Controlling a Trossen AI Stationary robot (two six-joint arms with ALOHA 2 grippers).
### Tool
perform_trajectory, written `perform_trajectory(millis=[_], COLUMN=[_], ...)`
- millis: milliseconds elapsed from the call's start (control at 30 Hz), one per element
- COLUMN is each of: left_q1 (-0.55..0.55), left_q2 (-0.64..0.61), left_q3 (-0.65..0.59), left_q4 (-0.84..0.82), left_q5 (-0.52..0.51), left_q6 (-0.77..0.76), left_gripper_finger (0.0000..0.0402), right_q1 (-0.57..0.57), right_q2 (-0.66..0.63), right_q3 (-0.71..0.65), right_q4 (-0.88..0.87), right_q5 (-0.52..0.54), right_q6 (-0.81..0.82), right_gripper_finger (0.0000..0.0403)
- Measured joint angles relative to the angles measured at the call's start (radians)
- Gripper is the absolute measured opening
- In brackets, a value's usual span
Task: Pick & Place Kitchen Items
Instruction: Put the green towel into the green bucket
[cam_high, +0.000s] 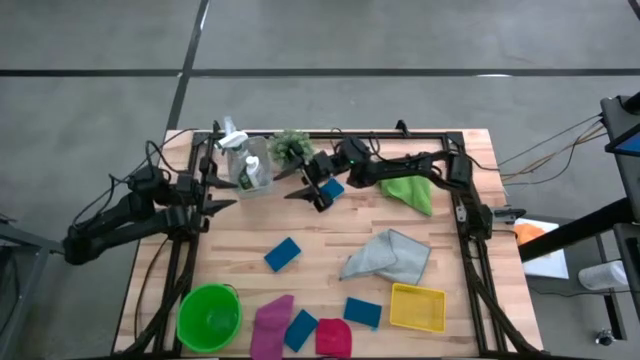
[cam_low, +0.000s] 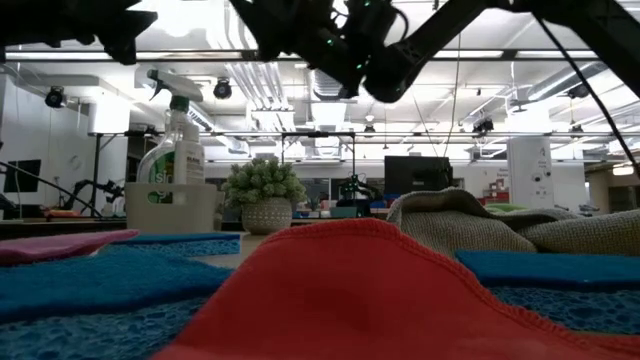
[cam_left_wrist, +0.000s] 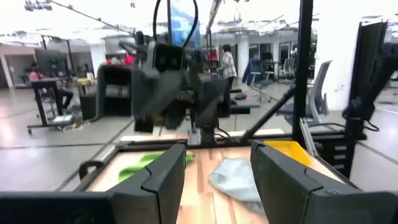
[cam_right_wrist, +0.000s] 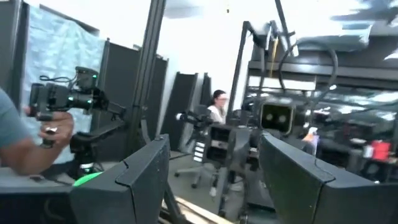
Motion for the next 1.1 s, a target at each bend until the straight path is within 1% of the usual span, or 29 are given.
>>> perform_trajectory(millis=[100, 167, 267, 400, 500, 600, 633, 733, 933, 1000, 1100], left_q1=[0.000, 0.000, 0.000, 0.000, 0.000, 0.000, 0.000, 0.000, 0.000, 0.000, -0.001], left_q2=[-0.016, -0.015, -0.012, -0.003, 0.002, 0.008, 0.009, 0.018, 0.047, 0.062, 0.081], left_q3=[-0.008, -0.009, -0.010, -0.012, -0.012, -0.012, -0.012, -0.014, -0.029, -0.029, -0.029], left_q4=[0.006, 0.016, 0.019, 0.013, 0.012, 0.011, 0.007, 0.006, 0.012, 0.017, 0.016], left_q5=[0.003, 0.003, -0.001, -0.002, -0.009, -0.009, -0.011, -0.013, -0.009, -0.009, -0.007], left_q6=[0.000, 0.001, 0.000, 0.000, 0.000, 0.000, -0.001, -0.019, -0.099, -0.125, -0.148], left_gripper_finger=[0.0183, 0.0183, 0.0183, 0.0183, 0.0183, 0.0183, 0.0183, 0.0183, 0.0183, 0.0183, 0.0183], right_q1=[0.020, 0.045, 0.102, 0.170, 0.207, 0.241, 0.252, 0.284, 0.348, 0.362, 0.383], right_q2=[-0.065, -0.113, -0.183, -0.297, -0.393, -0.485, -0.513, -0.590, -0.668, -0.686, -0.704], right_q3=[-0.073, -0.131, -0.231, -0.358, -0.442, -0.531, -0.563, -0.677, -0.907, -0.959, -1.003], right_q4=[0.001, 0.000, -0.040, -0.188, -0.315, -0.418, -0.425, -0.373, -0.099, -0.066, -0.069], right_q5=[0.070, 0.140, 0.279, 0.486, 0.622, 0.749, 0.784, 0.858, 0.919, 0.949, 0.993], right_q6=[-0.074, -0.142, -0.276, -0.424, -0.452, -0.434, -0.419, -0.361, -0.275, -0.259, -0.237], right_gripper_finger=[0.0235, 0.0235, 0.0235, 0.0235, 0.0235, 0.0235, 0.0235, 0.0235, 0.0235, 0.0235, 0.0235])
